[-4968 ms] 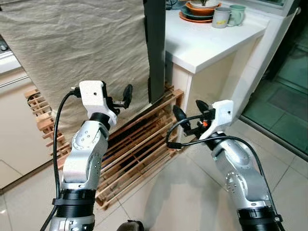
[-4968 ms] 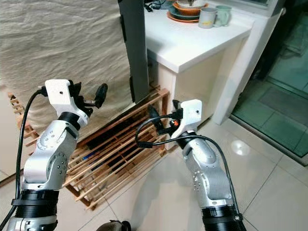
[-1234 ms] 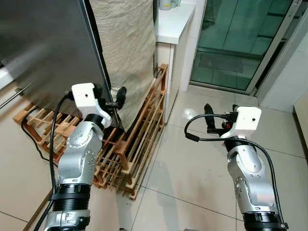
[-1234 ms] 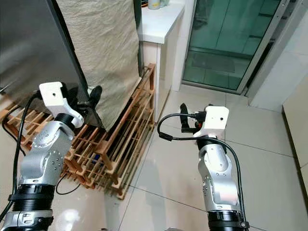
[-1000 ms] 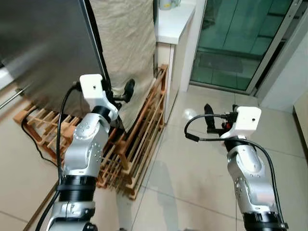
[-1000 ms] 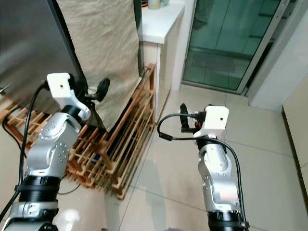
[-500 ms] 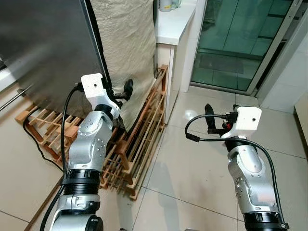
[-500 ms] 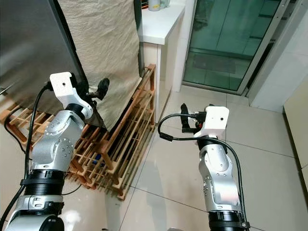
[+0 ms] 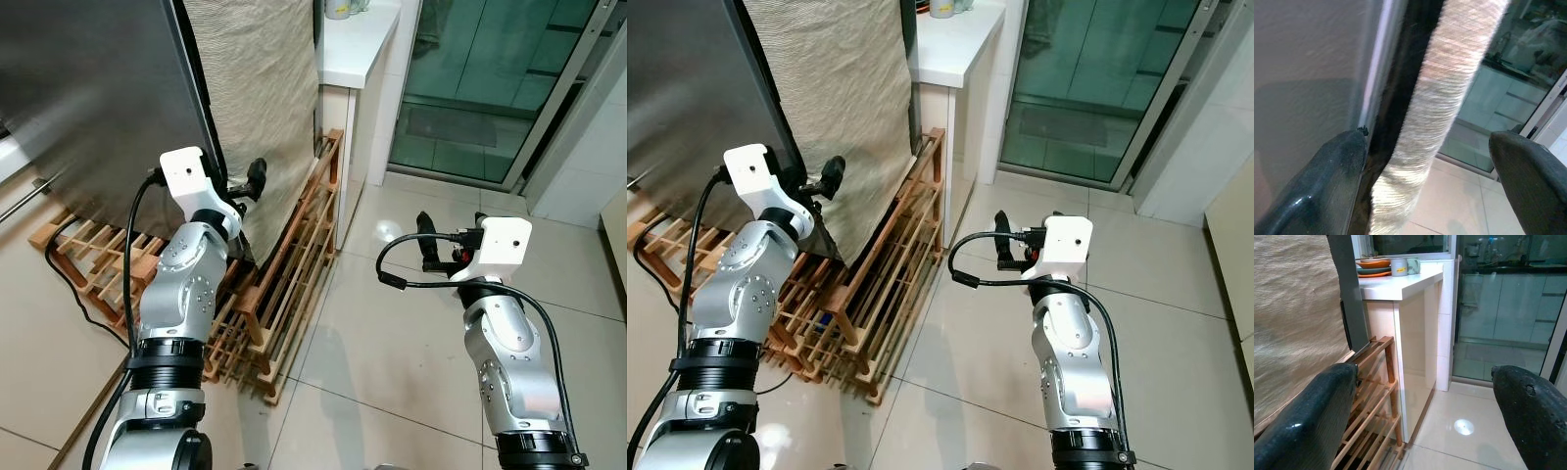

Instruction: Restocking fridge

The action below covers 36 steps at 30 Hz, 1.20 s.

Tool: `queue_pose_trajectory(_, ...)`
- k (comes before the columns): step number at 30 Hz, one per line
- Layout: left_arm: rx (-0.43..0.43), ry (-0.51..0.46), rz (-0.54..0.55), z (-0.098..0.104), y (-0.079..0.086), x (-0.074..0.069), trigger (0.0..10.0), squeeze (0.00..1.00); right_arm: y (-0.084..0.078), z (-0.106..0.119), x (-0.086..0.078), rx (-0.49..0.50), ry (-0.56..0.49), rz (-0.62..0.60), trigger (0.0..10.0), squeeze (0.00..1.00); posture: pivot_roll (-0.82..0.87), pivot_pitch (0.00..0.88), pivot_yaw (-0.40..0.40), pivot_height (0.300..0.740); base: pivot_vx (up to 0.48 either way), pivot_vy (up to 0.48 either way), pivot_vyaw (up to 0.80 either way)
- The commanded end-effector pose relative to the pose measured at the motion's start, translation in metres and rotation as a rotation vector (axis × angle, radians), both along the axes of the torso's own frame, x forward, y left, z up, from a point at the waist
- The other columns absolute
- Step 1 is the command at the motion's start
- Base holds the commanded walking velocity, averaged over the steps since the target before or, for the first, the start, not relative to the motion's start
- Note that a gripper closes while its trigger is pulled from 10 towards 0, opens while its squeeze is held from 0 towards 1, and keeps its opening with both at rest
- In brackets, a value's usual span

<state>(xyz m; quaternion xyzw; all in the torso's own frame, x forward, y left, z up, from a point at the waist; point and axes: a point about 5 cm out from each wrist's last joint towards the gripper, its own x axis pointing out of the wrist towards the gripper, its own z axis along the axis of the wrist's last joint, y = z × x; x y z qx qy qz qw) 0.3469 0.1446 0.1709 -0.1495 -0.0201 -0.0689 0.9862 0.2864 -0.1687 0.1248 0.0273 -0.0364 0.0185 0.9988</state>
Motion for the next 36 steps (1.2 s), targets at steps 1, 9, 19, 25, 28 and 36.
queue_pose_trajectory(1, 0.032, -0.044, -0.038, 0.008, -0.007, 0.003, 10.0, 0.00, 0.000, -0.001, 0.000, -0.005, 0.000, 0.005, 10.0, 0.04, -0.09, 0.000, 0.050, 0.740, 0.000, 0.000, 0.00)
queue_pose_trajectory(9, 0.013, -0.070, -0.297, 0.006, -0.050, 0.009, 10.0, 0.00, 0.001, -0.001, 0.001, -0.009, -0.004, 0.008, 10.0, 0.04, -0.09, 0.000, 0.048, 0.740, 0.000, 0.000, 0.00)
queue_pose_trajectory(19, -0.203, -0.118, -0.750, 0.015, -0.134, -0.006, 10.0, 0.00, -0.001, 0.003, 0.001, -0.017, -0.016, 0.003, 10.0, 0.04, -0.13, 0.000, 0.055, 0.740, 0.000, 0.000, 0.00)
queue_pose_trajectory(25, -0.281, -0.154, -0.962, 0.023, -0.173, -0.025, 10.0, 0.00, -0.007, -0.001, -0.004, -0.021, 0.002, -0.010, 10.0, 0.05, -0.14, 0.000, 0.053, 0.740, 0.000, 0.000, 0.00)
queue_pose_trajectory(28, -0.257, -0.209, -1.077, 0.028, -0.186, -0.039, 10.0, 0.00, -0.011, -0.007, -0.013, -0.036, 0.027, -0.012, 10.0, 0.04, -0.16, 0.000, 0.064, 0.740, 0.000, 0.000, 0.00)
queue_pose_trajectory(36, -0.163, -0.210, -0.687, 0.021, -0.094, -0.013, 10.0, 0.00, -0.014, -0.011, -0.025, -0.026, 0.039, -0.052, 10.0, 0.04, -0.16, 0.000, 0.084, 0.740, 0.000, 0.000, 0.00)
